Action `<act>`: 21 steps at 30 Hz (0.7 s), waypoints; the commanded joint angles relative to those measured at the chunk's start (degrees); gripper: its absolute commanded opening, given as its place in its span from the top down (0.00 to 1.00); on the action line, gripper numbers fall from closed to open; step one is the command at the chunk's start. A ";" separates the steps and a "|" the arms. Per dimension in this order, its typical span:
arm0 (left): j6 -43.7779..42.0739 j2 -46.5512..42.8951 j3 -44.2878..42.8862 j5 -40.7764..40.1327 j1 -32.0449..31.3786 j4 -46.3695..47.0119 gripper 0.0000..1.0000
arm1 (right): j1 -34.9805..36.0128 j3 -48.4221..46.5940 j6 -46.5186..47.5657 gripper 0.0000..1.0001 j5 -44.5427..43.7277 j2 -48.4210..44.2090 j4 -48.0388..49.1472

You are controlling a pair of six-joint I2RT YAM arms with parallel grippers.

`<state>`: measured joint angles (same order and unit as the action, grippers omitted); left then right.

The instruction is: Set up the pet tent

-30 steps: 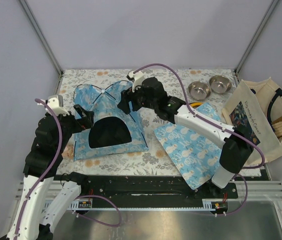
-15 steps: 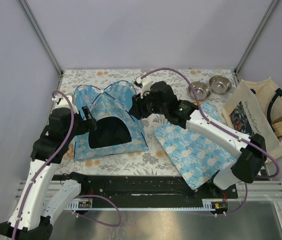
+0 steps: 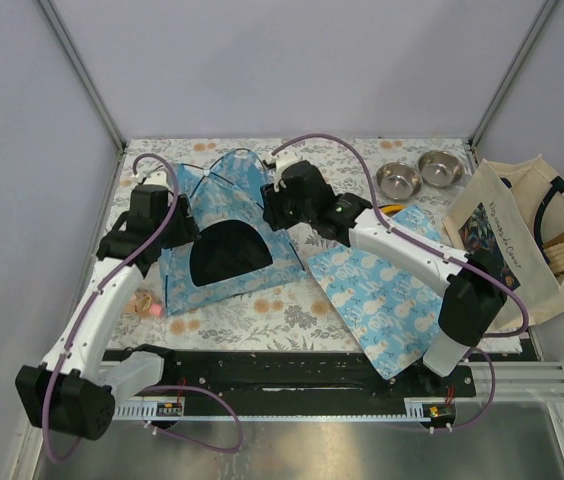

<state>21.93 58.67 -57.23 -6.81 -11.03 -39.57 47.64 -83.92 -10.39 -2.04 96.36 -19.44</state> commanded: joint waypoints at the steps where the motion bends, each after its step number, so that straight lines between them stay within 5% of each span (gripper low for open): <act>1: -0.48 4.16 -5.86 1.89 1.35 8.63 0.38 | -1.93 -6.17 -1.65 0.47 -4.81 -1.16 -0.95; 6: -4.52 4.35 -9.21 2.15 2.59 8.90 0.16 | -2.37 -6.96 -1.82 0.12 -2.00 -5.99 -7.96; 8: -4.62 1.81 -9.65 1.01 2.50 8.20 0.02 | -3.77 -6.26 -4.53 0.07 -2.87 -9.24 -12.53; 16: -3.83 -9.98 -11.23 -6.03 2.59 6.00 0.01 | -11.15 9.55 -19.73 0.04 -19.65 -19.63 -21.77; 21: -3.91 -11.74 -13.69 11.58 2.59 4.77 0.01 | -16.69 17.28 -24.23 0.04 -21.07 -19.01 -23.45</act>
<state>18.48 47.51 -68.23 -7.88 -8.67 -34.72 33.69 -72.01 -28.60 -17.74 75.26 -38.65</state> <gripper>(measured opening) 0.988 0.960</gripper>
